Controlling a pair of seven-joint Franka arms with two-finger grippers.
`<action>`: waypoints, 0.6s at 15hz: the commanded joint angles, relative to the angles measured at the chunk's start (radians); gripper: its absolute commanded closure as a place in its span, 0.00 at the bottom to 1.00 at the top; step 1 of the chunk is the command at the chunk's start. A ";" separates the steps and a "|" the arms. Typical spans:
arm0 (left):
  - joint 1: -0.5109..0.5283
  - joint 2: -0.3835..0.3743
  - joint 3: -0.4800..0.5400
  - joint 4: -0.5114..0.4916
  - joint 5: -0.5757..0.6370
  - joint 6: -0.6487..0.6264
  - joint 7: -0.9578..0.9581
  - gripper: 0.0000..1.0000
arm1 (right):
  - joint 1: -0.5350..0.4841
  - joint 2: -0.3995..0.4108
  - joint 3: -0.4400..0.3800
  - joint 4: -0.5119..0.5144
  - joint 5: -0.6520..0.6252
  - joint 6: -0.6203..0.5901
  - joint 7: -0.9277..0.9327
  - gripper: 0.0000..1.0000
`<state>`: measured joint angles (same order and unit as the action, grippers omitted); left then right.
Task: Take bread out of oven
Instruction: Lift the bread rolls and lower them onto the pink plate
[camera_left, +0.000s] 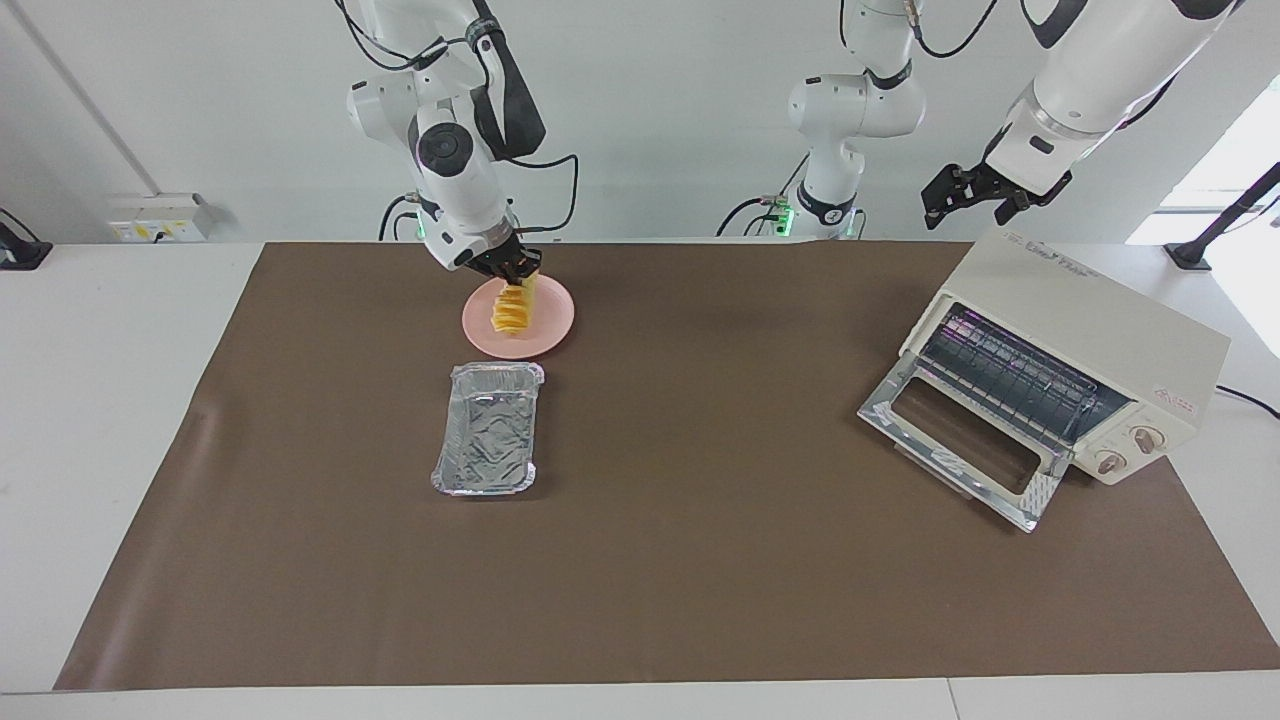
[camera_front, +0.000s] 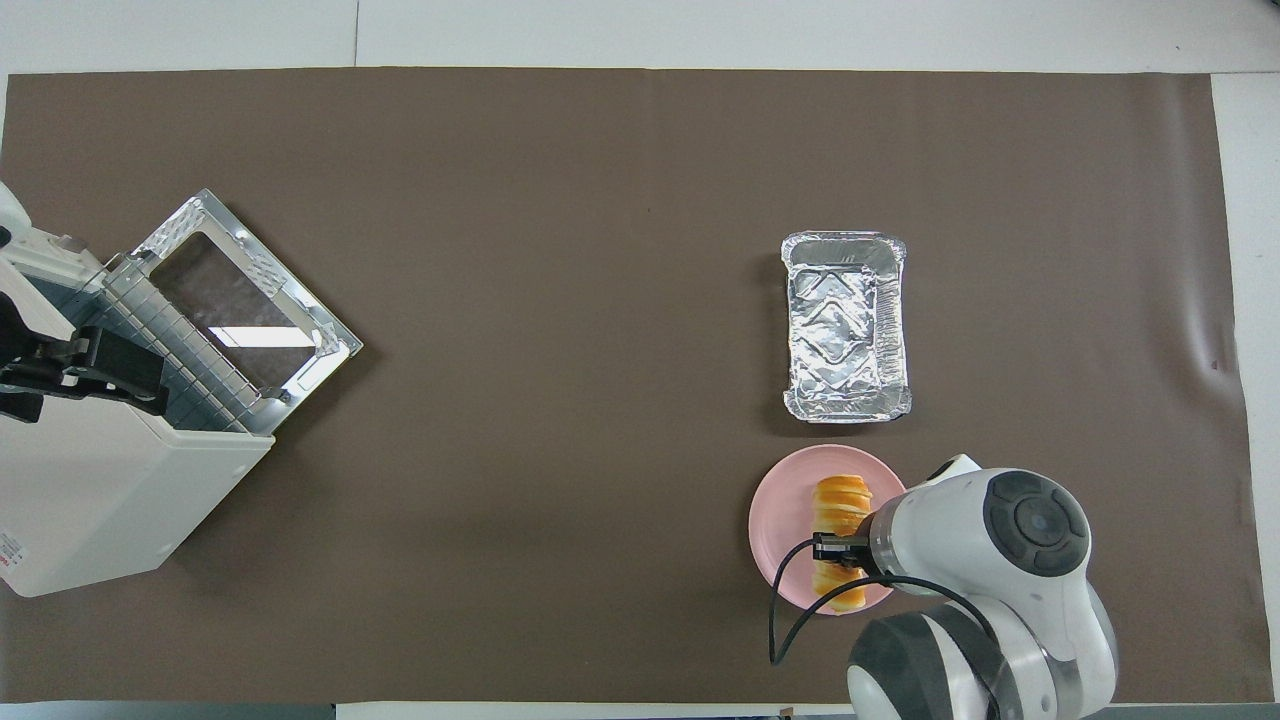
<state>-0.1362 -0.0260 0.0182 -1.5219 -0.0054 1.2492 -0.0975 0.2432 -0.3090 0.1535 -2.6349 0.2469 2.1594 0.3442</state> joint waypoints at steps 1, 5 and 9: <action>0.015 -0.032 -0.011 -0.035 -0.010 0.015 -0.007 0.00 | 0.018 0.017 -0.003 -0.030 -0.001 0.066 -0.005 1.00; 0.015 -0.032 -0.011 -0.035 -0.010 0.015 -0.007 0.00 | 0.024 0.030 -0.003 -0.031 -0.001 0.073 -0.005 0.62; 0.015 -0.032 -0.011 -0.035 -0.010 0.015 -0.007 0.00 | 0.013 0.038 -0.005 0.016 -0.001 0.036 -0.014 0.00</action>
<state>-0.1362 -0.0260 0.0182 -1.5219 -0.0054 1.2492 -0.0975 0.2605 -0.2757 0.1534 -2.6516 0.2469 2.2131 0.3434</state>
